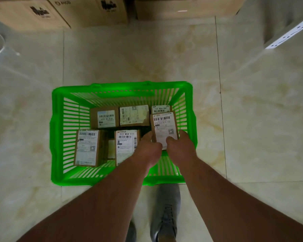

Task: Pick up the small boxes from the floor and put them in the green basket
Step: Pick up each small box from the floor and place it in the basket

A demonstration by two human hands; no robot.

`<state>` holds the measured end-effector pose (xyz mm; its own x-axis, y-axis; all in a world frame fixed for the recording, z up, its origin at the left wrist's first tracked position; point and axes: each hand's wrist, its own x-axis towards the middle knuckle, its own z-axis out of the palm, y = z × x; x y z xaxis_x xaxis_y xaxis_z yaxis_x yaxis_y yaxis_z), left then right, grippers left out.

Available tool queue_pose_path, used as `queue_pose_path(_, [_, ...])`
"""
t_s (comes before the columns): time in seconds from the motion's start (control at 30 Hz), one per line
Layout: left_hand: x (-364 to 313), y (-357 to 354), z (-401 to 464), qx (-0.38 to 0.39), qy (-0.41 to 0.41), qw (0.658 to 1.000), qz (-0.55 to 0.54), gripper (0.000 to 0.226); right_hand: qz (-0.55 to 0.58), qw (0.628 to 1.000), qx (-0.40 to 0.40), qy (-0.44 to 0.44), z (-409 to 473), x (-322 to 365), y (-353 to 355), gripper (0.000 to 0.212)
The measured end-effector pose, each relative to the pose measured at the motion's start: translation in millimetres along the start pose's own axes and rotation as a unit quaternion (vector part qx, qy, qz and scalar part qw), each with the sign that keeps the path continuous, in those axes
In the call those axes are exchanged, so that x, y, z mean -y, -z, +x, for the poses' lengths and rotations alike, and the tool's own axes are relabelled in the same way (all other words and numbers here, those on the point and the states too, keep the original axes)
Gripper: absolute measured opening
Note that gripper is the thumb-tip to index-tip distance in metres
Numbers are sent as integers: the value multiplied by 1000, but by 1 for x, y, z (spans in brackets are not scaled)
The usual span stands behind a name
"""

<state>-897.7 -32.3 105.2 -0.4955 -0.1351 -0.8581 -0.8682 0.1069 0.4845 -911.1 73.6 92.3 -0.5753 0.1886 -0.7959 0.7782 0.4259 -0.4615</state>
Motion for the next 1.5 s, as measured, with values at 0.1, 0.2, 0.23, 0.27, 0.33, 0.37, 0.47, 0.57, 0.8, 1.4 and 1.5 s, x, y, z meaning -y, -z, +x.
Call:
queue_pose_path(0.1, [4,0,-9,-6,1,1000,16,51,-10,1000,-1,15,-14,-4,3,37])
queue_pose_path(0.2, [17,3,-27,-4,17,999,38,44,-23,999,10,30,-31,-8,4,36])
queue_pose_path(0.23, [21,5,-36,-5,23,999,35,47,-22,999,11,31,-36,-10,4,35])
queue_pose_path(0.27, [24,8,-44,-13,32,999,29,53,-20,999,10,31,-41,-10,3,34])
queue_pose_path(0.33, [32,17,-55,-29,46,999,0,59,-27,999,9,32,-53,-10,0,36])
queue_pose_path(0.37, [37,24,-58,-37,45,998,-17,59,-32,999,14,33,-60,-9,-2,38])
queue_pose_path(0.47, [52,50,-58,-78,33,995,-49,55,-40,998,28,29,-76,-6,-15,38])
queue_pose_path(0.57, [71,89,-54,-147,23,988,-31,51,-63,996,57,35,-85,-1,-33,31])
queue_pose_path(0.8, [93,169,-29,-205,52,977,28,54,-35,995,94,15,-99,15,-93,48])
queue_pose_path(1.4, [96,214,15,-156,11,987,48,50,-48,983,159,-76,-63,51,-220,26])
queue_pose_path(1.5, [94,212,12,-144,4,989,17,54,-47,985,149,-73,-62,50,-227,29])
